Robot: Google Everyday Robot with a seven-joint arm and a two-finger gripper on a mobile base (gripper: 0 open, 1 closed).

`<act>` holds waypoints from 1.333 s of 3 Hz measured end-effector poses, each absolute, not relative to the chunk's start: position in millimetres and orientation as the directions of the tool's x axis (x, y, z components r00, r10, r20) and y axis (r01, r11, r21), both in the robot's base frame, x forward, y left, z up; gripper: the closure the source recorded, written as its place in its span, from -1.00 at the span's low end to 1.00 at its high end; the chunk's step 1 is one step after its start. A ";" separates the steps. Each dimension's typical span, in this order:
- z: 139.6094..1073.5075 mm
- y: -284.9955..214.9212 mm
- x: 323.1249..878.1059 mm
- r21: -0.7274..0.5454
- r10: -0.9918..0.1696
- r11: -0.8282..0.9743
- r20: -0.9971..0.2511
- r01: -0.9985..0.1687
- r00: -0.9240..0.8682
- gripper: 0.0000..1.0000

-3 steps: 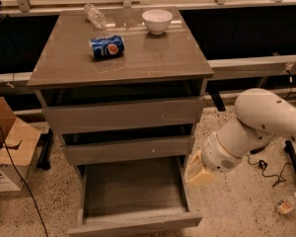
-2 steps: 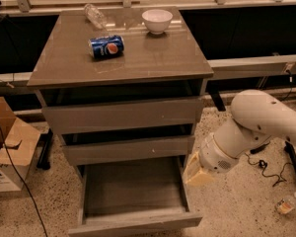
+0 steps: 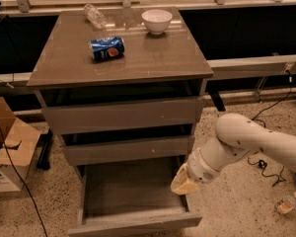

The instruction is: Close bottom drawer

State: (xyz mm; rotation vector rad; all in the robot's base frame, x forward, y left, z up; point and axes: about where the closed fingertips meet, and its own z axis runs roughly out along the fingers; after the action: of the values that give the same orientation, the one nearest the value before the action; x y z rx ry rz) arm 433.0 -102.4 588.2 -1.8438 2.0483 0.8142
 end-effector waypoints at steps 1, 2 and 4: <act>539.5 -97.7 439.5 0.248 -0.783 0.017 -0.599 -0.969 -0.166 1.00; 473.4 -101.9 449.8 0.304 -0.732 0.005 -0.648 -0.953 -0.210 1.00; 421.8 -107.7 451.2 0.400 -0.687 0.004 -0.665 -0.916 -0.293 1.00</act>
Offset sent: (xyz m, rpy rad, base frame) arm 0.0257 -0.0021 -0.1588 0.2002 0.0833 -0.0101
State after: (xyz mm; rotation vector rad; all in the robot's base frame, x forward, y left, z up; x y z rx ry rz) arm 451.2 -107.7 421.8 -1.6670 2.0047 1.1714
